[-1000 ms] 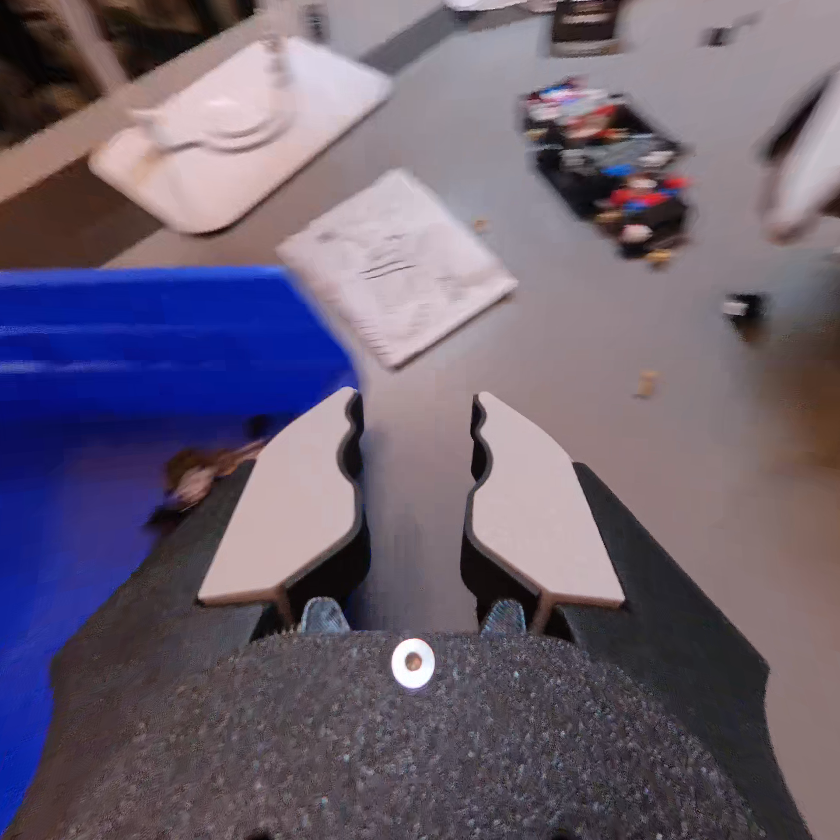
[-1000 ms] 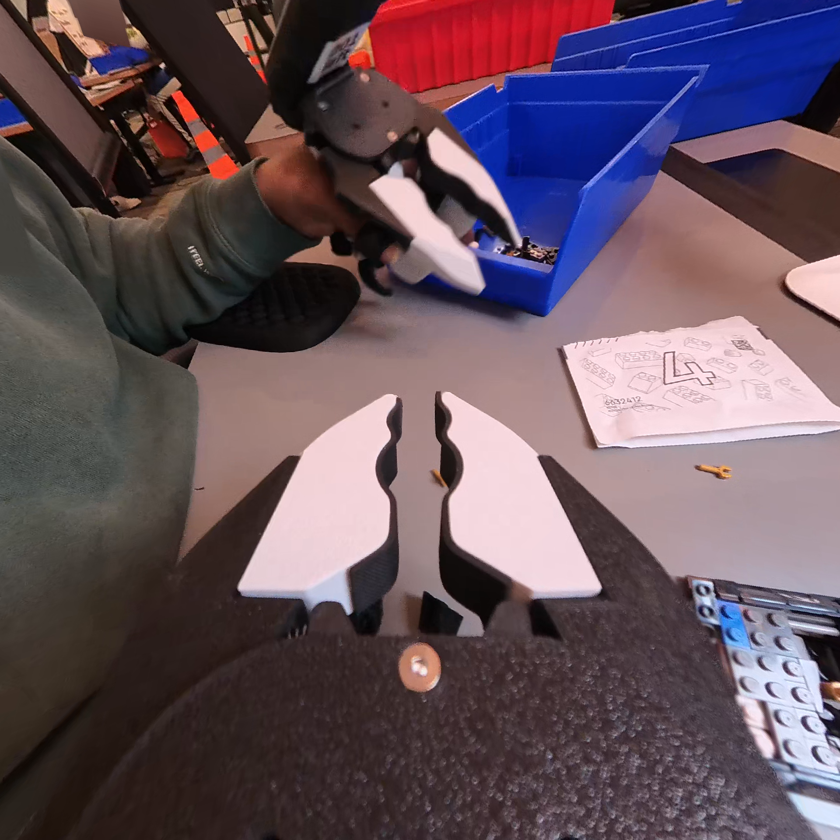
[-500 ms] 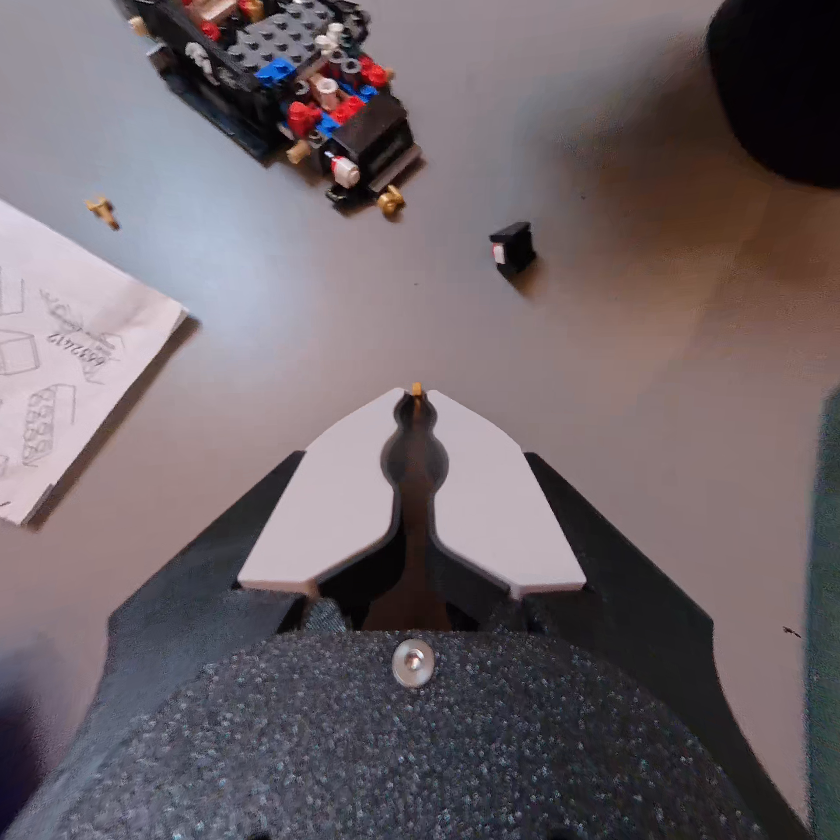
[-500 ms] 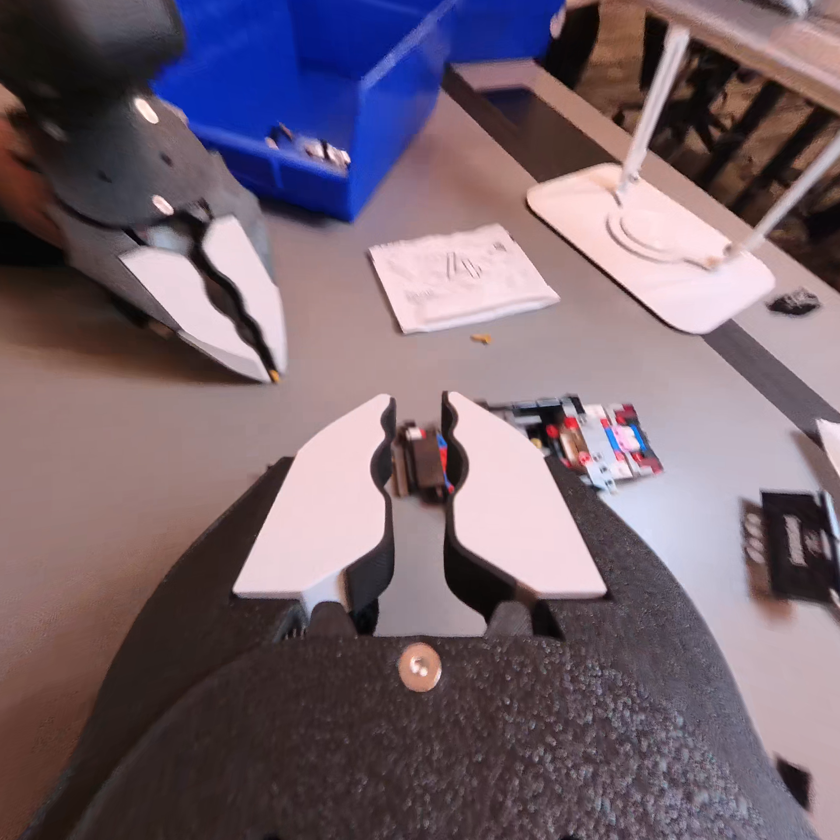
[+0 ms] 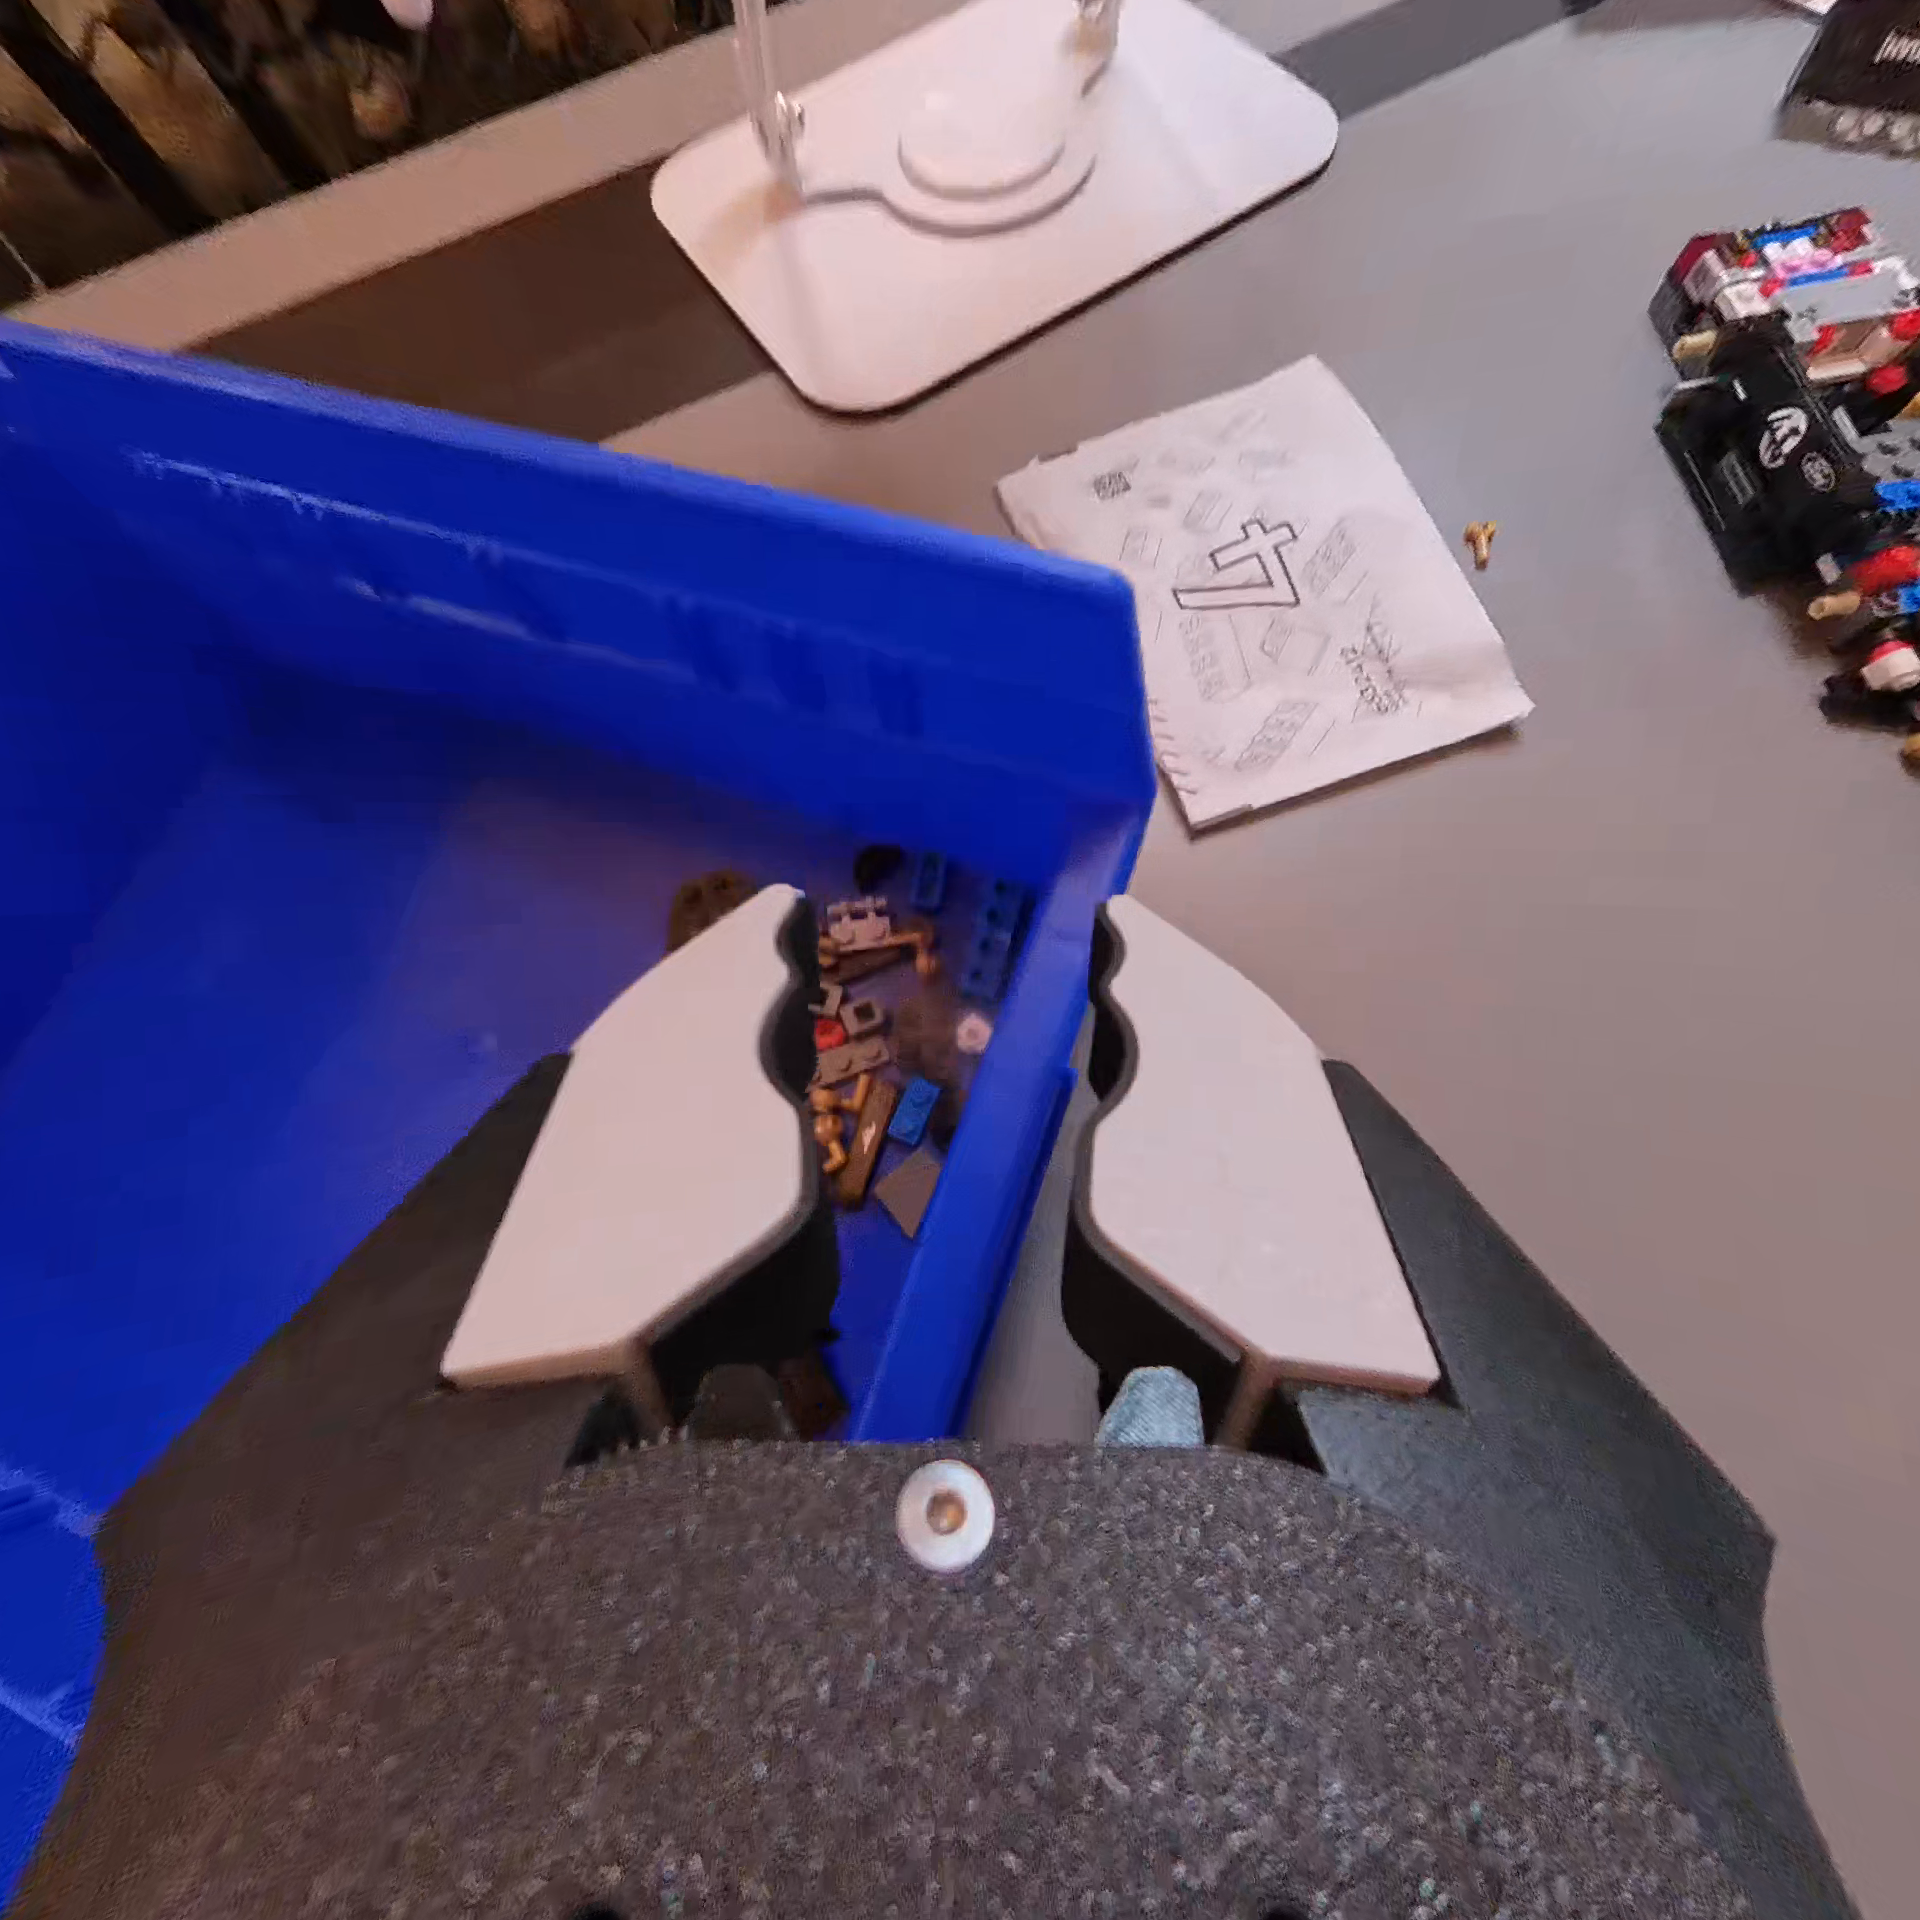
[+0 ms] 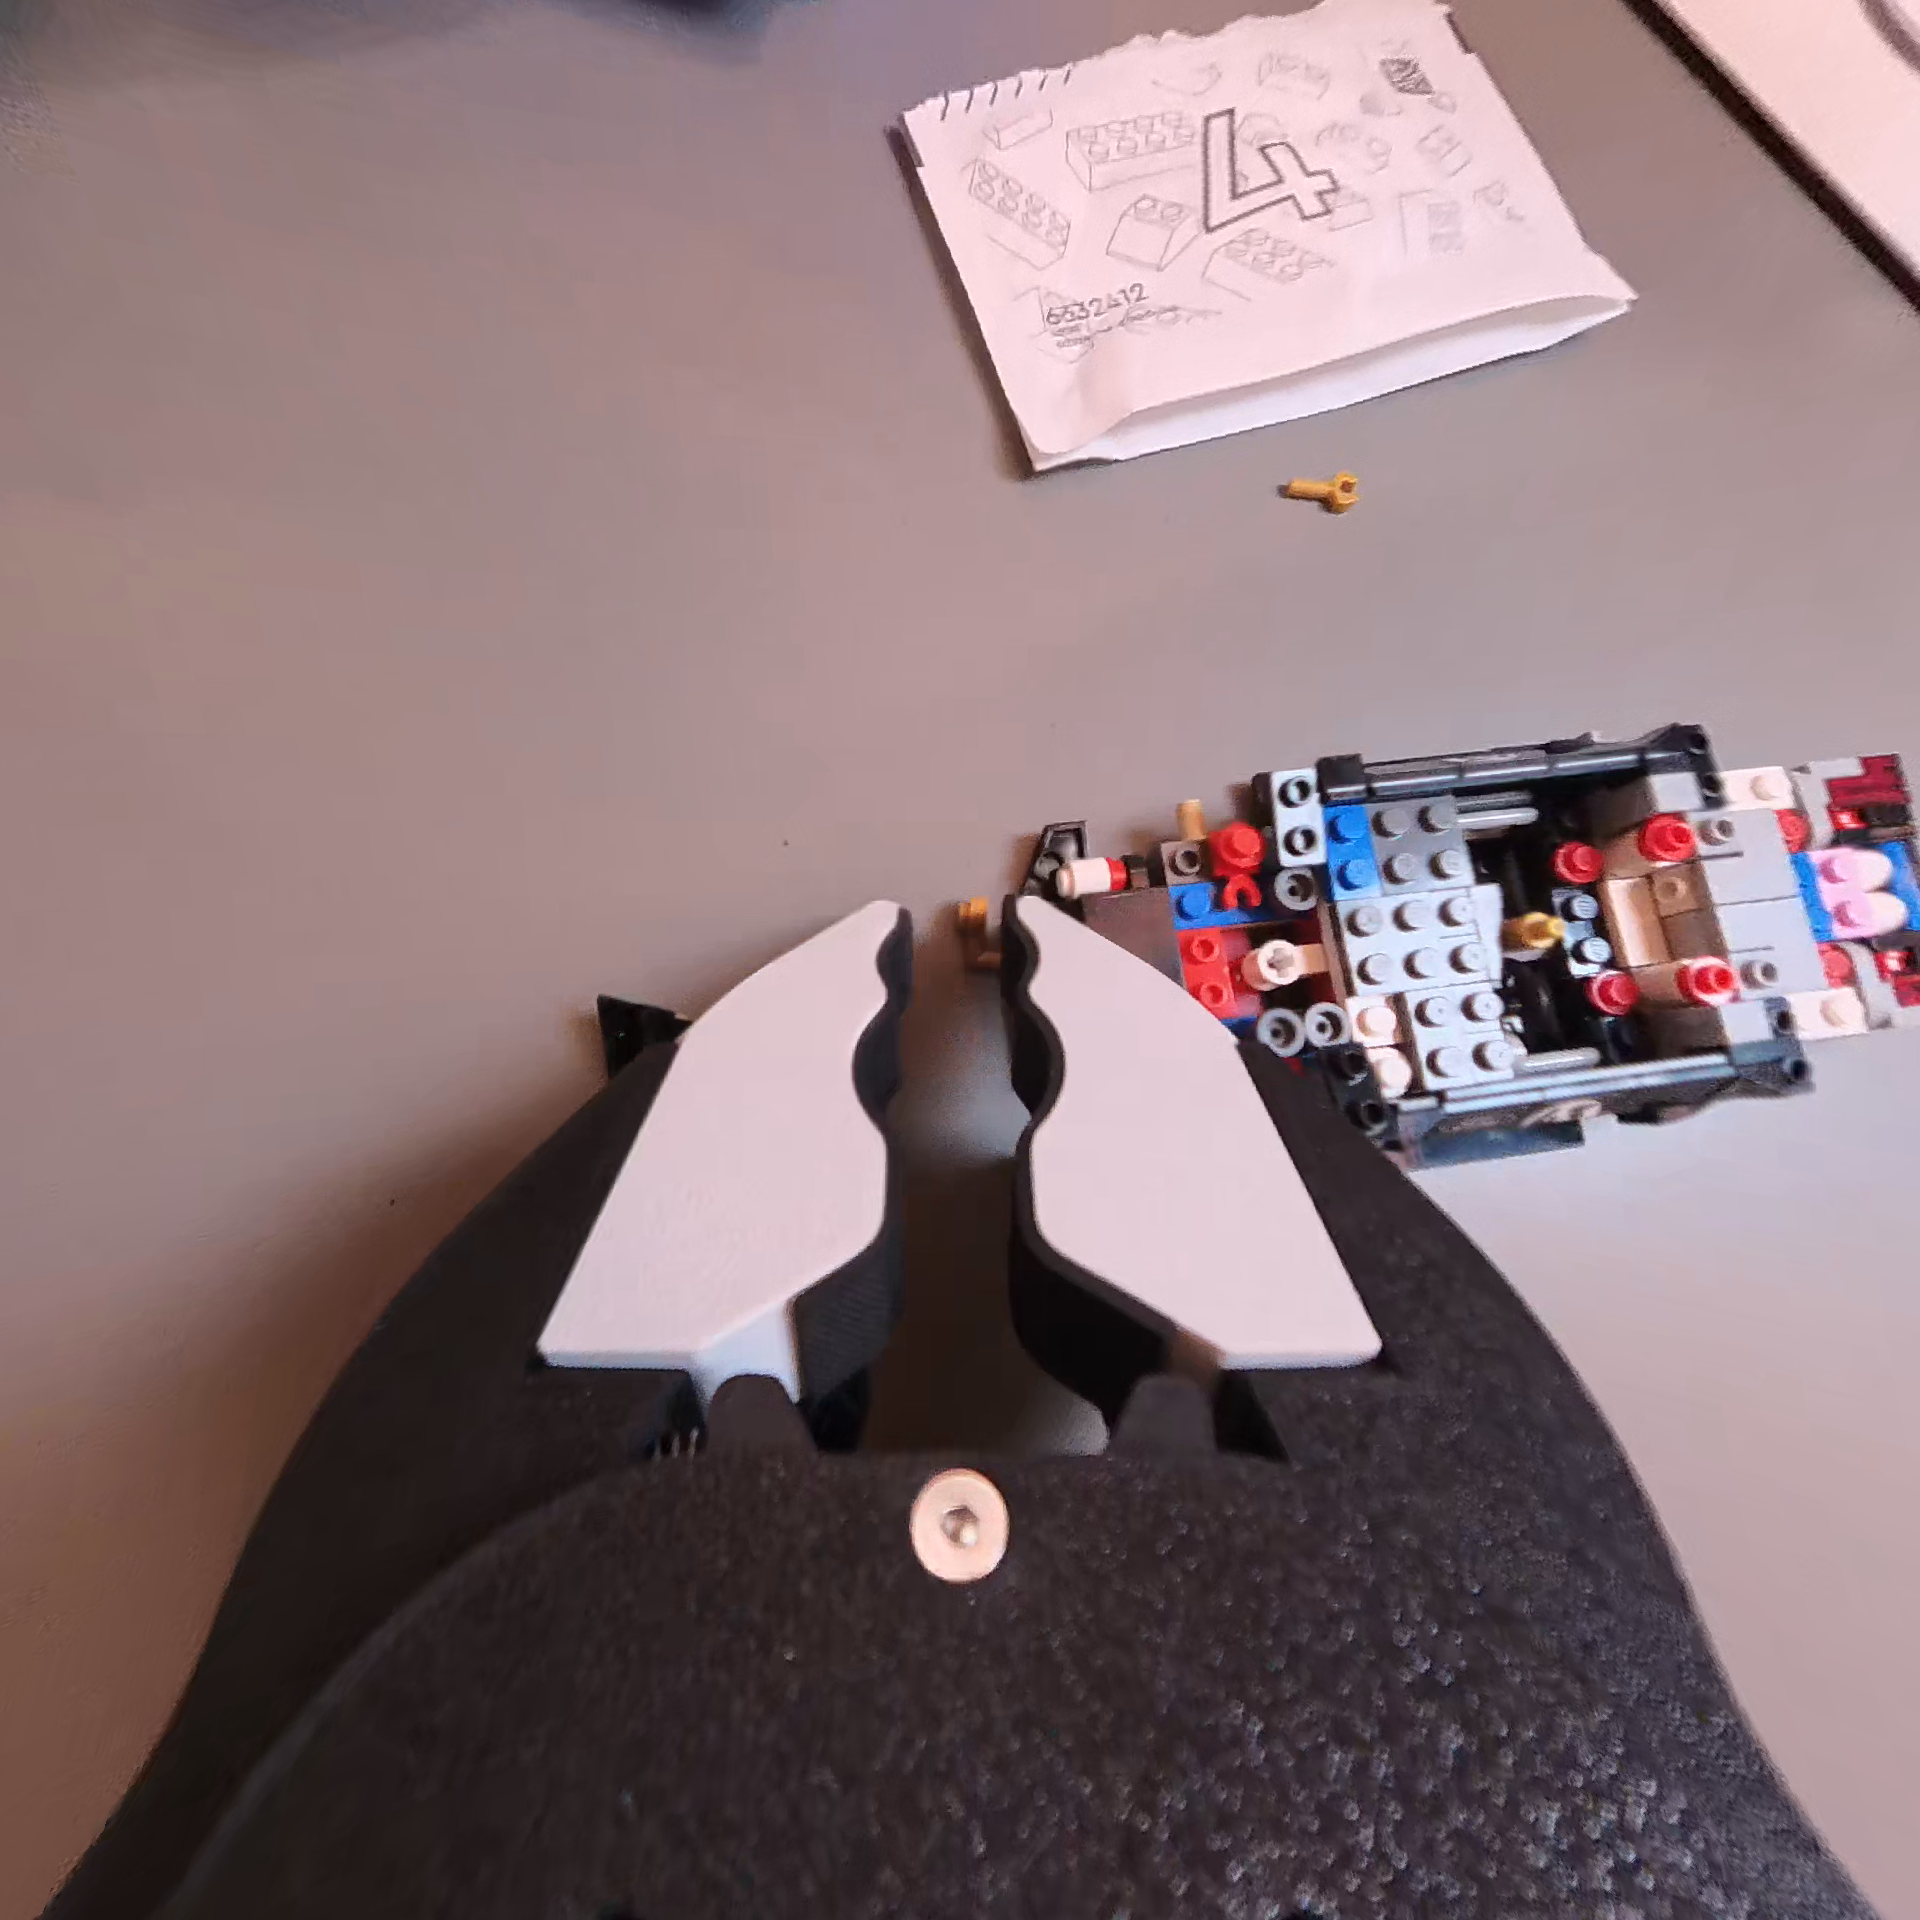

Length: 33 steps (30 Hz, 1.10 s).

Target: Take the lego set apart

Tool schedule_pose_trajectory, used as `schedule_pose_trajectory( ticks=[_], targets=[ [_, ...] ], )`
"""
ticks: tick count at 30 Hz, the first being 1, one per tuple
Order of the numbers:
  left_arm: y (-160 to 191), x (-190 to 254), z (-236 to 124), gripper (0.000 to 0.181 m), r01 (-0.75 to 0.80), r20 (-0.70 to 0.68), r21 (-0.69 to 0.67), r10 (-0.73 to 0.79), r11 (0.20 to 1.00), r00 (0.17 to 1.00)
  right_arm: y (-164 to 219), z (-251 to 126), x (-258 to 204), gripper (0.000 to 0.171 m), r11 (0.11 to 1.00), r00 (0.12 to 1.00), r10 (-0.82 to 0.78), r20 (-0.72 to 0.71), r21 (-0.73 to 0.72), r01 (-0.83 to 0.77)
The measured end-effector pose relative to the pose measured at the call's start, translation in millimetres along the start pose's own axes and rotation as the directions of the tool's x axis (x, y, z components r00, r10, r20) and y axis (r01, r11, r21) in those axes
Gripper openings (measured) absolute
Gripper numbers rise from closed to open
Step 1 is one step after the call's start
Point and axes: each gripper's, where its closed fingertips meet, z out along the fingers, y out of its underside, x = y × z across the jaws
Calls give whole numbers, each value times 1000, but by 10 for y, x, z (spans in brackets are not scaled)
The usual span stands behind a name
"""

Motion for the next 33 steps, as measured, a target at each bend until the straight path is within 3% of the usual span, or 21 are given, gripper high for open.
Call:
schedule_pose_trajectory(
  ticks=[5,8,11,13,15,17,20,24,30,33],
  targets=[
    [45,119,7,61,-32,-44,-7,32,999,999,17,24,39,6,999,999,-23,-44,-47,21],
    [-74,405,-42,47,-88,-146,85,100,992,984,-17,36,7,5,997,996,-67,-54,-45,64],
    [-189,1019,-160,35,-78,-397,215,160,973,904,-394,-87,-191,4,978,997,-70,27,201,64],
    [-249,1367,-259,35,-106,-471,317,254,943,845,-711,-265,-365,4,921,985,9,170,382,-74],
    [-286,1630,-342,35,-195,-449,419,390,887,804,-948,-439,-514,4,830,924,100,369,481,-282],
    [-349,1829,-439,32,-257,-400,512,492,820,774,-1078,-539,-600,4,746,837,161,523,491,-450],
    [-441,1990,-554,25,-293,-333,594,560,749,758,-1165,-598,-688,4,683,741,185,646,458,-570],
    [-445,2026,-581,13,-311,-306,614,581,726,754,-1204,-633,-763,4,666,690,177,702,430,-609],
    [-430,2012,-564,12,-365,-250,613,611,700,751,-1186,-626,-746,5,667,668,191,719,404,-626],
    [-498,1745,-504,12,-394,-167,585,581,709,797,-1180,-694,-585,15,637,692,201,693,444,-630]
  ],
)
